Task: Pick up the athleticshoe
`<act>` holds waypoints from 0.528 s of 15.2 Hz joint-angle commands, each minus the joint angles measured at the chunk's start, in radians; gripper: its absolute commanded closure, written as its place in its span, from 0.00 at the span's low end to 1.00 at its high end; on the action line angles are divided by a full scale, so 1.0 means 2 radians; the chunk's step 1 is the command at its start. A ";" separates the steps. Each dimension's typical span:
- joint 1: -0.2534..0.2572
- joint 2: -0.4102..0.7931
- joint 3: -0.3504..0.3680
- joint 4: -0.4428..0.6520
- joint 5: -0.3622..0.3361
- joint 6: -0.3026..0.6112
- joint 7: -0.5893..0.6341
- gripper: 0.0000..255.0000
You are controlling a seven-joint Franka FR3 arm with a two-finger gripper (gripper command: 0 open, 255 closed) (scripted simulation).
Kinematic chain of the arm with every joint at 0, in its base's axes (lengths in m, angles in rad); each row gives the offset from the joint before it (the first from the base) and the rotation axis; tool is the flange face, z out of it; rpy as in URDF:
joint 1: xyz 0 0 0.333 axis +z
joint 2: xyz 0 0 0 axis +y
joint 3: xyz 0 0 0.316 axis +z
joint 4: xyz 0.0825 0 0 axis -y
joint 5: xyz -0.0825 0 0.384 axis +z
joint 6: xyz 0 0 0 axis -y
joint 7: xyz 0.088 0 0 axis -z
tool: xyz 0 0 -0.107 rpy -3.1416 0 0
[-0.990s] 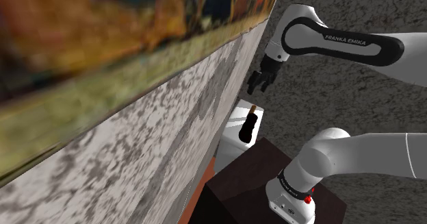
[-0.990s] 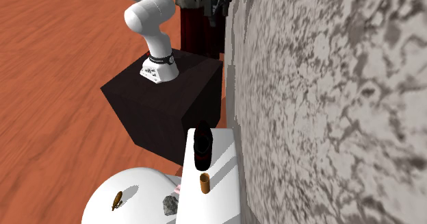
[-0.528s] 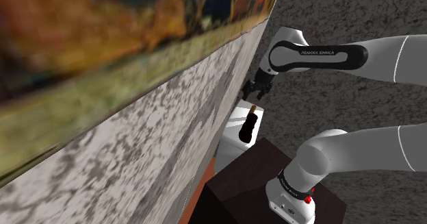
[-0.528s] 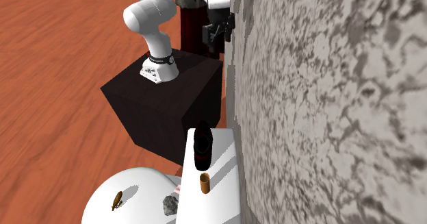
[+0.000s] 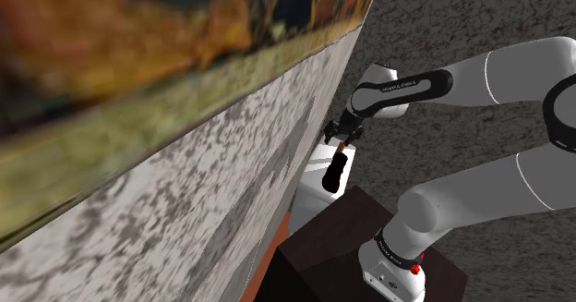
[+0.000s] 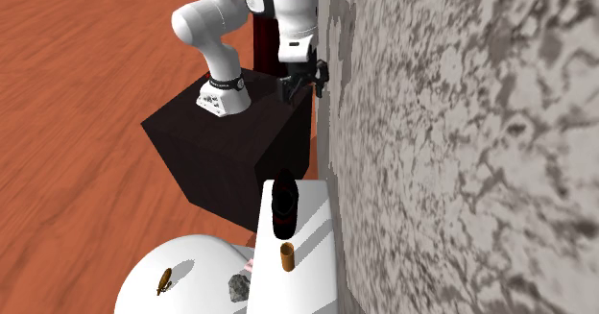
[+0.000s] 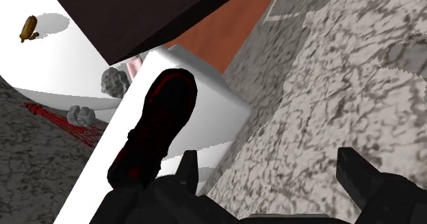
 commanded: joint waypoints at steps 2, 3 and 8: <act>-0.019 0.049 -0.010 -0.009 -0.001 0.067 0.012 0.00; -0.024 0.067 -0.014 -0.010 -0.001 0.088 0.017 0.00; -0.044 0.163 -0.034 -0.006 0.014 0.190 0.030 0.00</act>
